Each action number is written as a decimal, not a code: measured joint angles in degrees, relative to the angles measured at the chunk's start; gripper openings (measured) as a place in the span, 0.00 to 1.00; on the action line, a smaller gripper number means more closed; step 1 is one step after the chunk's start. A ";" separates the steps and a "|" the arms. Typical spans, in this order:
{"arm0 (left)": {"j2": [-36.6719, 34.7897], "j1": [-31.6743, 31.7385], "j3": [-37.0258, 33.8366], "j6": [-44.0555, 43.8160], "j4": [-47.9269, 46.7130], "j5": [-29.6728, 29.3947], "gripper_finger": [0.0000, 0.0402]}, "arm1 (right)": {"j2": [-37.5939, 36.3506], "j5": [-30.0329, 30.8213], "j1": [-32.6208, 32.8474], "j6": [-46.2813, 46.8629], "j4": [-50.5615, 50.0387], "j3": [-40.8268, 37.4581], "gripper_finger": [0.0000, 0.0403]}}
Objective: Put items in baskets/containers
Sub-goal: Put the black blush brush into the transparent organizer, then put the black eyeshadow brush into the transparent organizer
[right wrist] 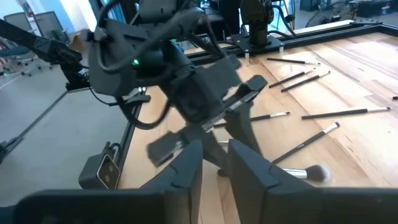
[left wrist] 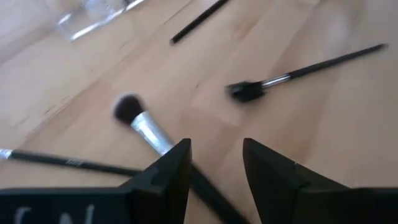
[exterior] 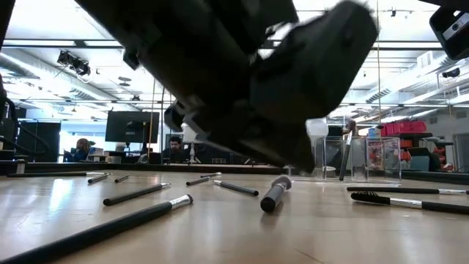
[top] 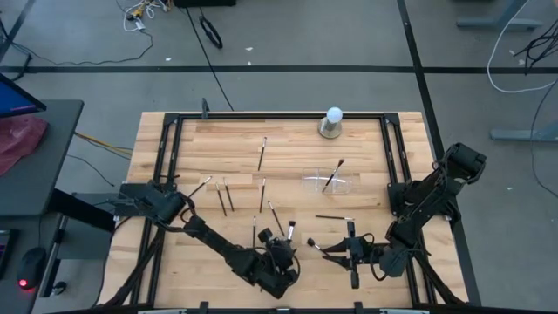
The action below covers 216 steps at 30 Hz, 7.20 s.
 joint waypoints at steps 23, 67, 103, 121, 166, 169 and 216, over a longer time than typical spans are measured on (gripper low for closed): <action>2.31 0.66 0.06 -5.36 -4.47 5.35 0.11 | 0.10 -0.13 0.46 2.03 -4.74 0.00 0.19; -4.62 -2.01 -0.01 31.36 21.57 -7.69 0.30 | 23.10 14.89 -2.43 -22.69 50.70 -0.01 0.06; -14.73 4.84 -10.29 -3.34 -24.40 -12.81 0.28 | -9.53 -34.88 -55.40 1.23 -25.55 -0.04 0.09; -20.40 2.57 -10.26 9.95 -19.30 -4.19 0.14 | -13.93 -27.89 -55.93 -3.01 -26.12 0.00 0.55; -32.42 36.55 -47.45 13.22 29.45 7.69 0.63 | 9.14 -13.27 -16.59 -16.25 13.17 0.02 0.33; -29.83 40.96 -47.43 16.94 37.71 15.52 0.62 | 9.14 -13.48 -16.52 -15.66 13.31 0.02 0.33; -17.35 35.76 -47.31 21.34 38.12 13.95 0.04 | 9.14 -13.51 -12.37 -8.47 11.71 0.00 0.33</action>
